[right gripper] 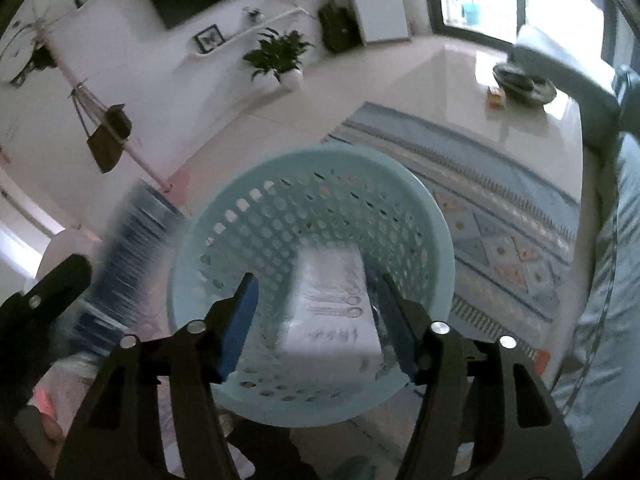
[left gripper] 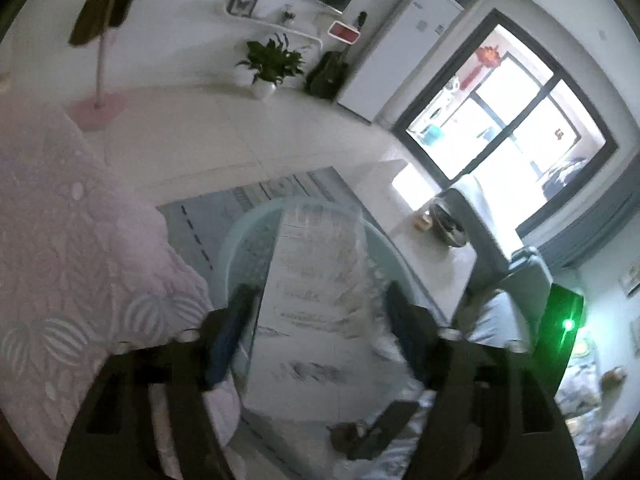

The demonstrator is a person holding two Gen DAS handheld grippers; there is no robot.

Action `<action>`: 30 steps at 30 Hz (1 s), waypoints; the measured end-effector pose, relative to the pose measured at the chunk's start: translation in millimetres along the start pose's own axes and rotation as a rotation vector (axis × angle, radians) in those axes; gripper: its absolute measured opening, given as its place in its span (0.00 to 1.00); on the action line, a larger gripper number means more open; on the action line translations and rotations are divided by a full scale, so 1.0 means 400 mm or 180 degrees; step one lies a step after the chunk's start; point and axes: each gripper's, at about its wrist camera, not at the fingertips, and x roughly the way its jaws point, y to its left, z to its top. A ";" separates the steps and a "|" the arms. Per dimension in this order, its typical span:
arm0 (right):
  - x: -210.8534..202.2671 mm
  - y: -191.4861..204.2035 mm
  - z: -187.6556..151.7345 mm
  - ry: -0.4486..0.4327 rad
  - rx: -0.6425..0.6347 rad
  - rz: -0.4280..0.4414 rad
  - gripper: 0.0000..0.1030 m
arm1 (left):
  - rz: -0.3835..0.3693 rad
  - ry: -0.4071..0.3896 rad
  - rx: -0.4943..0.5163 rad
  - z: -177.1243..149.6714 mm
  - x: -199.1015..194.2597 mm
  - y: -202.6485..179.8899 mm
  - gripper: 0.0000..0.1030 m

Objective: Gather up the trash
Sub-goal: 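Carry the white box to the blue basket and open the right tool, then move both tools back over the table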

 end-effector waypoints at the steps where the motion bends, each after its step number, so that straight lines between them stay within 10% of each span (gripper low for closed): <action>1: 0.002 -0.009 -0.003 0.0003 0.0006 -0.0005 0.60 | 0.0029 -0.0045 0.0036 -0.005 -0.005 -0.003 0.78; 16: -0.167 0.149 -0.060 -0.0374 -0.0671 0.0276 0.60 | 0.0078 -0.0461 0.0103 -0.061 -0.239 0.025 0.78; 30: -0.312 0.565 -0.297 -0.0349 -0.1956 0.1348 0.60 | 0.1033 -0.1065 0.0144 -0.227 -0.665 0.193 0.78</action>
